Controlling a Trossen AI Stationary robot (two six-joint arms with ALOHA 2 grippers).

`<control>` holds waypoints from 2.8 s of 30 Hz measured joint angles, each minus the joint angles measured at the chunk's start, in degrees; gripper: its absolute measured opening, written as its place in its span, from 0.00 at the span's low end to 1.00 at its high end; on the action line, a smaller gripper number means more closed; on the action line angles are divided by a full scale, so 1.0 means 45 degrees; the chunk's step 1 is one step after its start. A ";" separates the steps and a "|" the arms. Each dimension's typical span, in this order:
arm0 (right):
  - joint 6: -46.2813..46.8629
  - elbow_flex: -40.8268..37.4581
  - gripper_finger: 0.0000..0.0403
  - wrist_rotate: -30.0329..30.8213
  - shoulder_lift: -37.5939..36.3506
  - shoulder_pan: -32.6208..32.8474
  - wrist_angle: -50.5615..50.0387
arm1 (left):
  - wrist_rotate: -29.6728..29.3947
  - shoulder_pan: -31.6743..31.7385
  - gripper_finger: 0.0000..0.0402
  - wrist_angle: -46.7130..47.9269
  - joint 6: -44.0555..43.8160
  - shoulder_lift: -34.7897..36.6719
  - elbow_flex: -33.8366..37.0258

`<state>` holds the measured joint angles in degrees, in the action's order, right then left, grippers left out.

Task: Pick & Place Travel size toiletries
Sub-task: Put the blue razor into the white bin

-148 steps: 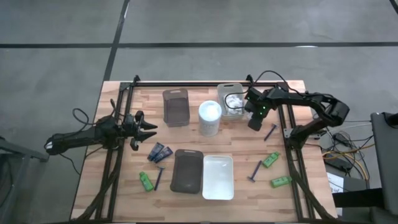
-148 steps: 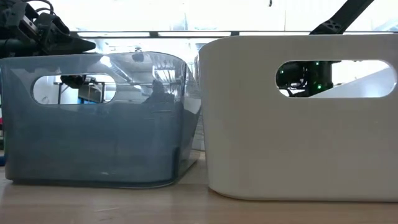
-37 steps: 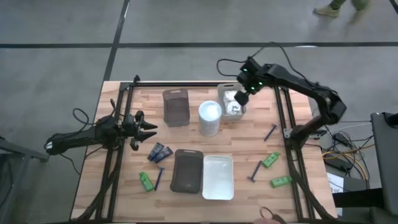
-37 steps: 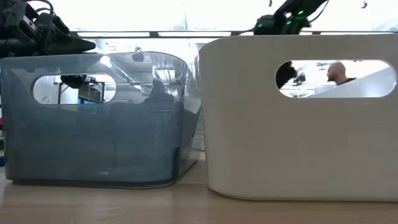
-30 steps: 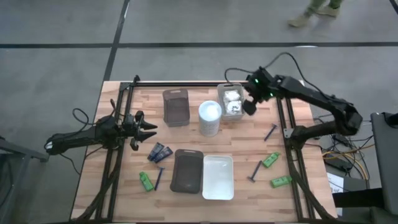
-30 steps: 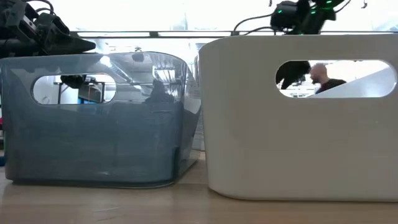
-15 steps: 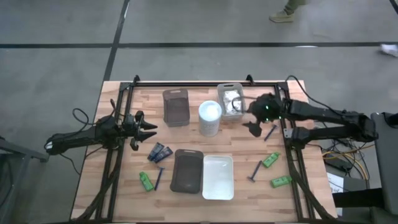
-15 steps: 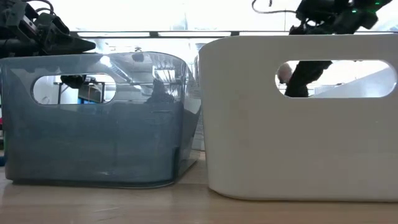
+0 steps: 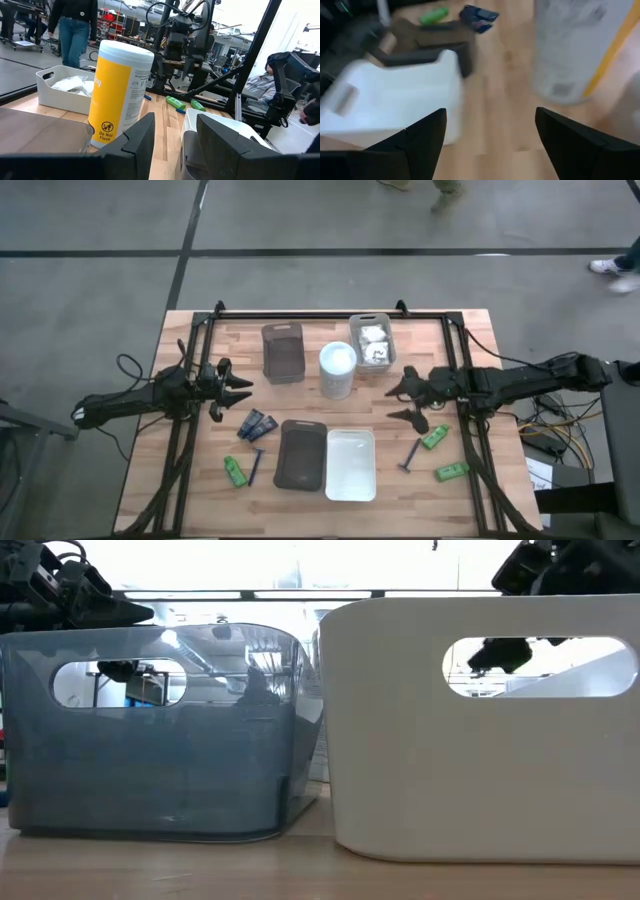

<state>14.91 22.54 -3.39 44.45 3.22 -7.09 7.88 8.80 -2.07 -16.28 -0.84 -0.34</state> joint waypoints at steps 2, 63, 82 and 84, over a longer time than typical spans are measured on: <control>0.1624 0.0004 0.72 -0.0055 0.0023 0.0486 -0.0161 | -0.0005 -0.0002 0.38 0.0000 0.0002 -0.0001 0.0000; -0.5706 0.5945 0.51 -0.1442 0.9386 0.6333 -0.7504 | -0.0005 -0.0004 0.38 0.0000 -0.0002 -0.0005 0.0000; -0.6799 0.5529 0.32 -0.0200 1.0444 0.6870 -0.6806 | -0.0005 -0.0005 0.38 0.0000 0.0002 0.0000 0.0000; -0.6784 0.5523 0.29 -0.0204 1.0615 0.6874 -0.6560 | 0.0000 0.0000 0.38 0.0000 0.0002 -0.0005 0.0000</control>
<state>-15.62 47.40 -4.31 92.21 34.15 -36.61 7.88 8.80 -2.07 -16.27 -0.86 -0.34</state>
